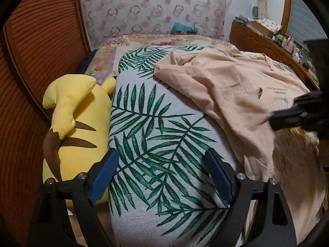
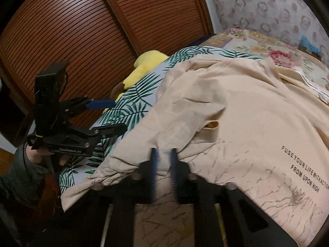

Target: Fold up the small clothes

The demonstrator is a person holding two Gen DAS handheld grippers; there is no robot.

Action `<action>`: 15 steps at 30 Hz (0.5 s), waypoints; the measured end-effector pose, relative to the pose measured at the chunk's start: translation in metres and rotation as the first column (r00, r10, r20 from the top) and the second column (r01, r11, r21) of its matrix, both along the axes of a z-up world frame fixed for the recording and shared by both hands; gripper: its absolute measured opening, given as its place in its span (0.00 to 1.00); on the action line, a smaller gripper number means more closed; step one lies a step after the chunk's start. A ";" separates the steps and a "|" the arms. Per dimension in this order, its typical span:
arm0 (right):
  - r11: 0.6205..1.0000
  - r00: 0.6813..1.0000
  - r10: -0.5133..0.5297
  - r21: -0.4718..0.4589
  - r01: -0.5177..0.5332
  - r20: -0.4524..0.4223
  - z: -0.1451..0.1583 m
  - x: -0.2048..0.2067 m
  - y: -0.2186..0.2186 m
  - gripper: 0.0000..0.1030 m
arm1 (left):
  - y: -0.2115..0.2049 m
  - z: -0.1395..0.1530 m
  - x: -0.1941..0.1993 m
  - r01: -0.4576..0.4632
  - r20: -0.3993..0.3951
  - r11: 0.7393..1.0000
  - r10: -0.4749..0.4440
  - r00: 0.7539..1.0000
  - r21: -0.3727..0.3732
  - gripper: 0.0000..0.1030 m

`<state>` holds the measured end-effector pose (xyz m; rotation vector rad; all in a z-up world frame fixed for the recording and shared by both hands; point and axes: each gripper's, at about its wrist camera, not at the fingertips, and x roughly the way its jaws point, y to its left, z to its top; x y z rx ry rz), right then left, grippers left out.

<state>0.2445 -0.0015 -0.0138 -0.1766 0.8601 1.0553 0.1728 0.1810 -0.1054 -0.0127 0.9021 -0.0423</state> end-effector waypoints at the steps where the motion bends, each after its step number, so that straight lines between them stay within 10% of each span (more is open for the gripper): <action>1: 1.000 1.000 0.009 0.027 -0.009 0.003 0.009 -0.002 0.000 0.03 | 0.000 0.000 0.000 0.000 0.001 1.000 0.000 1.000 0.000 0.84; 11: 0.996 0.986 -0.068 0.070 0.058 0.150 0.073 -0.029 -0.031 0.03 | -0.002 0.001 -0.002 0.013 -0.005 1.000 -0.013 1.000 -0.001 0.89; 15: 0.987 0.975 -0.160 0.039 0.156 0.152 0.063 -0.018 -0.046 0.37 | -0.003 0.001 -0.002 0.013 -0.005 1.000 -0.013 1.000 -0.001 0.89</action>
